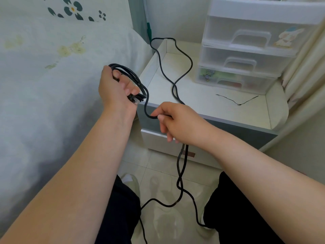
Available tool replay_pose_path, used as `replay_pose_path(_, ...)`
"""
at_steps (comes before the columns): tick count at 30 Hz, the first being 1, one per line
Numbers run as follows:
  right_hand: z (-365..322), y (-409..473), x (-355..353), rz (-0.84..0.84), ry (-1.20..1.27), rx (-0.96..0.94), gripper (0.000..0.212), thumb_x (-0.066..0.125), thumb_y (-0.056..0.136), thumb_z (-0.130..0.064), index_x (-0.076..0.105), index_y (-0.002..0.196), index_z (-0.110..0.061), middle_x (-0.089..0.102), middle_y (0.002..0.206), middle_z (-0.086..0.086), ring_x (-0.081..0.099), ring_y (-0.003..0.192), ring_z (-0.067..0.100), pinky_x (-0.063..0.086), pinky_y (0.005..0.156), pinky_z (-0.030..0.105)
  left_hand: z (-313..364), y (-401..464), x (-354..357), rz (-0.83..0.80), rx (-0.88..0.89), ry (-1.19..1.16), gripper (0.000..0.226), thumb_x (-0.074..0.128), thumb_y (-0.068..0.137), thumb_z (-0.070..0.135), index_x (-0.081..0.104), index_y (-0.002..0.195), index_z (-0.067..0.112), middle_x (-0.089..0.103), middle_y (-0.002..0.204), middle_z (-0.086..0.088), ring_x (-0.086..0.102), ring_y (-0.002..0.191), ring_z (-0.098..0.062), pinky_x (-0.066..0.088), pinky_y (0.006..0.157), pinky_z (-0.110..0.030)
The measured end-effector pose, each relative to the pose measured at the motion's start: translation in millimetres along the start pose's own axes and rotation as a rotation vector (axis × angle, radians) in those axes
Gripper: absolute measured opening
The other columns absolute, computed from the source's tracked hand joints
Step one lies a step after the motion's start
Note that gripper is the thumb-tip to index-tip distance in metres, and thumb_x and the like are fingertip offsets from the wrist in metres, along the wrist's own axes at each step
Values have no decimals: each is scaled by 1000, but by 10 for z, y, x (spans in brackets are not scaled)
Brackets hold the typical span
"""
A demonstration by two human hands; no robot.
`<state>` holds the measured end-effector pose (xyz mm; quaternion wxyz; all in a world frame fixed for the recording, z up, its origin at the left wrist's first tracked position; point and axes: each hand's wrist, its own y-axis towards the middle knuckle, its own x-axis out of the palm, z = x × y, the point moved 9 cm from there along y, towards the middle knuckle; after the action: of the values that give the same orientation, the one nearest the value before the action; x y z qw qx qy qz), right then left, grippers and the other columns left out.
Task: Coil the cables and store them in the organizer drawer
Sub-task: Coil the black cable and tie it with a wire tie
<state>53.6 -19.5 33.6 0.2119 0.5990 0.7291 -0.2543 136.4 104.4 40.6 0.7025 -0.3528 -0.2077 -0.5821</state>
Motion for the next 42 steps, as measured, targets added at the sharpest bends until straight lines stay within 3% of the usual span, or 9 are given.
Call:
replay_pose_path(11,-242,88,-184,-78,170,-171,26,39,99,-9,63,99,-19,60,69,-2,66,72,11,57,58,25,119,-148,180,-106,211,378,41,32,101,34,31,64,18,23,45,2,19,38,-15,26,41,-23)
replay_pose_path(20,-289,162,-371,-52,55,-245,23,41,99,-13,63,97,-20,57,73,-5,59,74,4,56,62,22,-126,-159,247,-299,112,869,42,32,102,34,34,63,17,29,41,3,34,37,-18,36,46,-25)
replay_pose_path(24,-300,166,-347,-104,64,-246,22,42,99,-10,62,94,-18,59,72,-4,58,71,5,52,60,20,-254,-243,259,-336,96,1003,46,31,102,36,43,68,7,50,45,-7,48,35,-19,41,41,-23)
replay_pose_path(27,-310,176,-354,-78,78,-256,18,45,98,-12,60,91,-20,60,63,-12,59,64,8,51,55,23,-274,-254,245,-343,78,1068,51,29,102,41,46,69,6,48,40,-2,42,33,-18,38,40,-23)
replay_pose_path(29,-274,205,-419,-11,112,-230,5,53,95,-18,56,92,-17,58,59,-8,57,53,11,48,48,24,-286,-252,238,-364,40,1067,53,28,102,44,49,72,6,45,40,-2,33,31,-17,32,40,-23)
replay_pose_path(31,-195,250,-535,96,104,-189,15,64,88,-27,53,87,-16,50,52,-4,46,41,10,39,42,21,-329,-279,234,-386,-32,1039,51,28,101,48,49,78,9,40,39,-2,26,31,-15,26,40,-23)
replay_pose_path(35,-95,331,-656,202,30,-173,30,75,76,-37,53,72,-17,44,54,-7,35,47,6,31,53,24,-514,-349,225,-488,-260,1022,57,29,97,59,37,61,16,29,40,2,18,33,-11,21,40,-22)
replay_pose_path(38,-45,367,-656,152,132,-158,24,74,78,-31,54,77,-18,47,62,4,39,55,12,33,57,27,-653,-474,268,-662,-466,908,56,40,81,74,38,62,20,24,43,6,15,34,-7,17,36,-19)
replay_pose_path(42,13,345,-703,-12,595,-160,13,62,89,-12,55,96,-20,45,61,-4,37,52,8,32,50,22,-659,-609,339,-829,-540,825,44,52,82,57,32,69,20,25,42,10,19,32,-1,16,34,-16)
